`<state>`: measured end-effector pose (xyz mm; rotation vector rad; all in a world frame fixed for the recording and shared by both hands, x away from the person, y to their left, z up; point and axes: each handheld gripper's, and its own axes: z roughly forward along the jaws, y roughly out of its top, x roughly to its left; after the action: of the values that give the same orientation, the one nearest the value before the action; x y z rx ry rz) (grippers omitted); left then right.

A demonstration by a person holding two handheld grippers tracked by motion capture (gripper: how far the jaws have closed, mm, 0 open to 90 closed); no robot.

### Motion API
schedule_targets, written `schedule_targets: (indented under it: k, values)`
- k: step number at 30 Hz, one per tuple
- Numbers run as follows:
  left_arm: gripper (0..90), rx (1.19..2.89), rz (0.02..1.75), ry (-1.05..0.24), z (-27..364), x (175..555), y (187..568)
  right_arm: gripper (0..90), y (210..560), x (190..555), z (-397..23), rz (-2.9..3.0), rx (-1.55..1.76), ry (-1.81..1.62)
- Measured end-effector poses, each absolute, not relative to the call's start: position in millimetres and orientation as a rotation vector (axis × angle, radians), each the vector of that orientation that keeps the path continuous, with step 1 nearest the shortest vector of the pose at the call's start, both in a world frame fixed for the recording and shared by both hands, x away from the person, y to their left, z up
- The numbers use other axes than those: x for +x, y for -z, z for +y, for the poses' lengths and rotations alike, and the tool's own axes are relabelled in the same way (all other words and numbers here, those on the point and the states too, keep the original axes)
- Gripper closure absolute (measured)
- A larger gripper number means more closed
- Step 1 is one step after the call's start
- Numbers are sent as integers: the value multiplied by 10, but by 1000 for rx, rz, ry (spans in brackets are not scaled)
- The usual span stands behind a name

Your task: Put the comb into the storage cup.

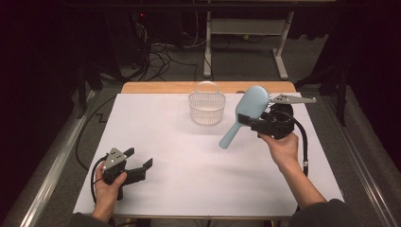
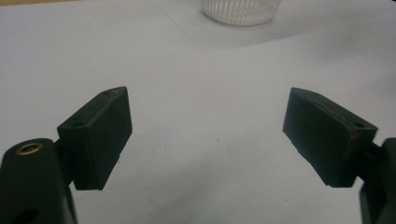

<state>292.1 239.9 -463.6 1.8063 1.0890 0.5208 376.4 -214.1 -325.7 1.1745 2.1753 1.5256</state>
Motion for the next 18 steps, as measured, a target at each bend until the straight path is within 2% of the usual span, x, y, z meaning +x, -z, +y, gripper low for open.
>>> schedule_targets:
  k: [18]
  values:
    - [168,1827,1089,-521,2405,2923,4640,534,3217,3911,-2045,2200,1178,-1512]
